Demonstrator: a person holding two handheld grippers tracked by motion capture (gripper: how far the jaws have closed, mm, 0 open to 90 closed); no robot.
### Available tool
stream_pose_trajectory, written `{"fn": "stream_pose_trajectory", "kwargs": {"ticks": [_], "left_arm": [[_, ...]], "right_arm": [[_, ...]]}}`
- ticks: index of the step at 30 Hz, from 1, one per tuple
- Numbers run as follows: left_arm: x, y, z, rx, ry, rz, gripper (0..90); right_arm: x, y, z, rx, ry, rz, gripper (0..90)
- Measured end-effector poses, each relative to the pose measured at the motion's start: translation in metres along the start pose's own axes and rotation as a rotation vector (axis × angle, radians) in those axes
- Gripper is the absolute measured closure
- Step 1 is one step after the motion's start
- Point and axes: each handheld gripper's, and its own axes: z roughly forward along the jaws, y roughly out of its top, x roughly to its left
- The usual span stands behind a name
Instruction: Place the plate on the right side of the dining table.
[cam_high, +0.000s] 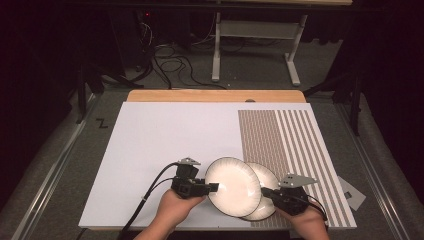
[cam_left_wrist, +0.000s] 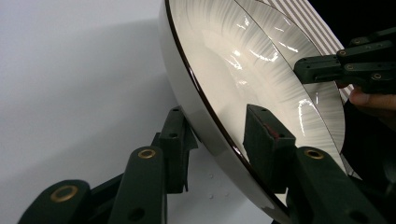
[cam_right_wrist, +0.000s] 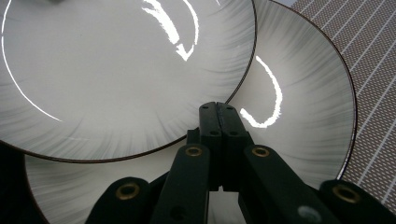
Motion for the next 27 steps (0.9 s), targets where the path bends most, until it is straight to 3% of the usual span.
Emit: {"fn": "stream_pose_trajectory", "kwargs": {"ticks": [10,18,27], "left_arm": [[-0.005,0.005,-0.001,-0.028,0.037,0.020,68.2],[-0.003,0.006,0.000,-0.051,0.033,0.011,70.9],[-0.006,0.011,-0.002,-0.110,0.018,0.029,75.6]], "right_arm": [[-0.002,0.000,-0.002,-0.008,-0.008,0.008,90.0],[-0.004,0.000,-0.003,-0.021,-0.013,0.003,90.0],[-0.008,-0.001,-0.009,-0.050,-0.019,0.029,90.0]]}}
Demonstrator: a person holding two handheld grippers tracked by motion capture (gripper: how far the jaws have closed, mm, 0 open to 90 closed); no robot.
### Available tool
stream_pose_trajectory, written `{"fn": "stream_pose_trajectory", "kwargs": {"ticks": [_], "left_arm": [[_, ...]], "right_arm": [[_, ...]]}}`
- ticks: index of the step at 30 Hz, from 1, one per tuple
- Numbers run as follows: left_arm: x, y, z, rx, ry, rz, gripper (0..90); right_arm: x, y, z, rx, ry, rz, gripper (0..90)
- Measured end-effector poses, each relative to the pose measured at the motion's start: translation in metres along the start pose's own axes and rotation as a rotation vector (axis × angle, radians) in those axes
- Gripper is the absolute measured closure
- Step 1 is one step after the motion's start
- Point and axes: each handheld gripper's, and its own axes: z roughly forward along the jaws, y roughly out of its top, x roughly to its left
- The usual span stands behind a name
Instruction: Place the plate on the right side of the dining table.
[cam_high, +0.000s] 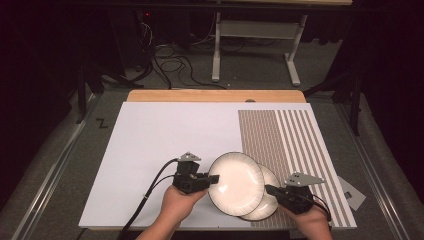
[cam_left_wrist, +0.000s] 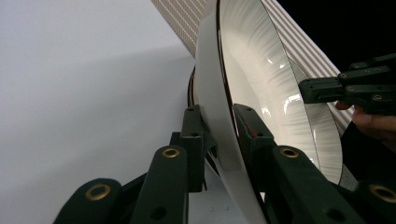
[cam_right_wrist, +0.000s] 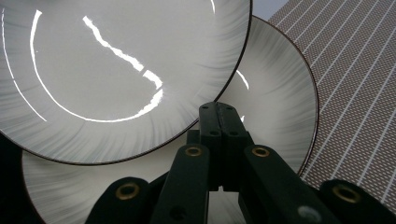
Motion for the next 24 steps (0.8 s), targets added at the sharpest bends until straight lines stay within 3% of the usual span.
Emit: {"fn": "stream_pose_trajectory", "kwargs": {"ticks": [10,17,24], "left_arm": [[-0.003,0.001,-0.001,-0.055,-0.037,0.008,78.9],[-0.007,0.002,-0.001,-0.087,-0.034,0.041,79.7],[-0.011,0.003,-0.003,-0.128,-0.018,0.078,80.3]], "right_arm": [[-0.011,0.000,-0.017,-0.088,-0.036,0.051,90.0],[-0.017,0.001,-0.031,-0.173,-0.066,0.089,78.4],[-0.018,0.002,-0.043,-0.256,-0.092,0.095,64.9]]}}
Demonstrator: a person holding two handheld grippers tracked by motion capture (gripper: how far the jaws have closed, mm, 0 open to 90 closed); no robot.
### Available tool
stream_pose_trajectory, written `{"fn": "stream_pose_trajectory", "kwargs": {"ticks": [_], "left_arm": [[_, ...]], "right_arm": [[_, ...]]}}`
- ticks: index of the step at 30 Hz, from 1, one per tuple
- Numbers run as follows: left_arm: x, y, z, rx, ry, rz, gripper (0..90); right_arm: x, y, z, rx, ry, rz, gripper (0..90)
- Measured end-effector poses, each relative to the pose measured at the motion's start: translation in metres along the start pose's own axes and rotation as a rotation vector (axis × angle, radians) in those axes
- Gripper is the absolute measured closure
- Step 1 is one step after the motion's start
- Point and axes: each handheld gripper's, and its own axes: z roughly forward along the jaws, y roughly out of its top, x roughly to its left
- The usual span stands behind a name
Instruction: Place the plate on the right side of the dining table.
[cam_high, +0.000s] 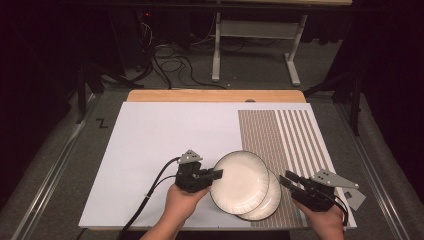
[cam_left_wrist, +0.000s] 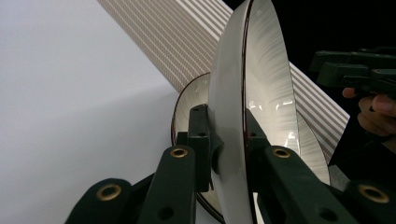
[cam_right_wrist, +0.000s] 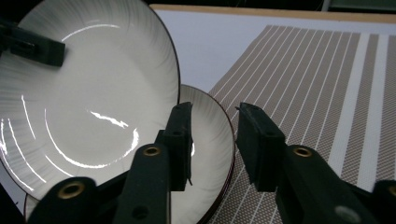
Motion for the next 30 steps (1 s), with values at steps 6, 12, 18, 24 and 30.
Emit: {"fn": "stream_pose_trajectory", "kwargs": {"ticks": [6,12,18,24,30], "left_arm": [[-0.006,0.001,-0.001,-0.038,0.015,0.061,80.5],[-0.007,0.000,-0.003,-0.079,0.033,0.097,80.6],[-0.006,0.000,-0.005,-0.108,0.046,0.129,80.6],[-0.005,-0.001,-0.005,-0.126,0.048,0.148,80.6],[-0.006,-0.004,-0.008,-0.156,0.042,0.182,80.5]], "right_arm": [[-0.003,0.003,-0.009,-0.080,-0.013,-0.005,46.7],[-0.001,0.006,-0.013,-0.130,0.011,-0.004,28.6],[0.001,0.006,-0.008,-0.127,0.032,-0.021,0.3],[0.004,0.006,-0.005,-0.100,0.028,-0.033,0.2],[0.005,0.006,-0.003,-0.109,0.039,-0.027,0.3]]}}
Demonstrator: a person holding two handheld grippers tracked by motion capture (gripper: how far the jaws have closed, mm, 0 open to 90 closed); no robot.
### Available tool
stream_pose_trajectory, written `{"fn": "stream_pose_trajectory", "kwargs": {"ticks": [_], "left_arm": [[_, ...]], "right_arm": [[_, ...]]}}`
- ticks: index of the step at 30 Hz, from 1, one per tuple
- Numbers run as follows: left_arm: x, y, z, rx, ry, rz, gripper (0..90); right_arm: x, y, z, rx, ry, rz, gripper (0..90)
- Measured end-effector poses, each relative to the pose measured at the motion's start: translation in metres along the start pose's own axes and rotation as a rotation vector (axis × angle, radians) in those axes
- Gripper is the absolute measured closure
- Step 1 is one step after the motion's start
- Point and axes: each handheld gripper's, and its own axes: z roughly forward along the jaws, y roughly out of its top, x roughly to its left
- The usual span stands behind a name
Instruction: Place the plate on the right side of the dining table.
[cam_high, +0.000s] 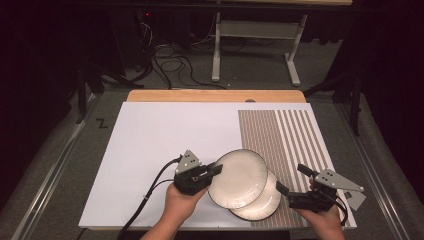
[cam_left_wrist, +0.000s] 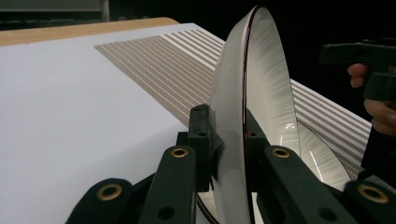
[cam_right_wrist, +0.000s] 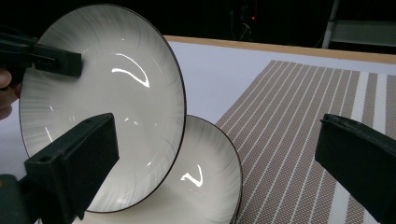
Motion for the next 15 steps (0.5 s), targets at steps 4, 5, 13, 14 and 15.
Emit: {"fn": "stream_pose_trajectory", "kwargs": {"ticks": [4,5,13,14,15], "left_arm": [[0.001,-0.002,-0.001,-0.010,-0.002,-0.001,80.5],[0.002,-0.002,-0.001,-0.010,-0.004,0.000,80.5],[0.001,-0.003,-0.003,-0.021,-0.005,0.015,80.4],[0.001,-0.003,-0.003,-0.023,-0.007,0.018,80.4],[0.001,-0.004,-0.004,-0.025,-0.009,0.024,80.4]], "right_arm": [[0.005,0.000,0.006,0.019,0.014,-0.012,0.3],[0.007,-0.001,0.009,0.026,0.019,-0.013,0.4],[0.015,-0.002,0.029,0.089,0.060,-0.001,4.7],[0.018,-0.003,0.036,0.112,0.069,-0.007,5.8],[0.020,-0.003,0.039,0.121,0.073,-0.009,6.4]]}}
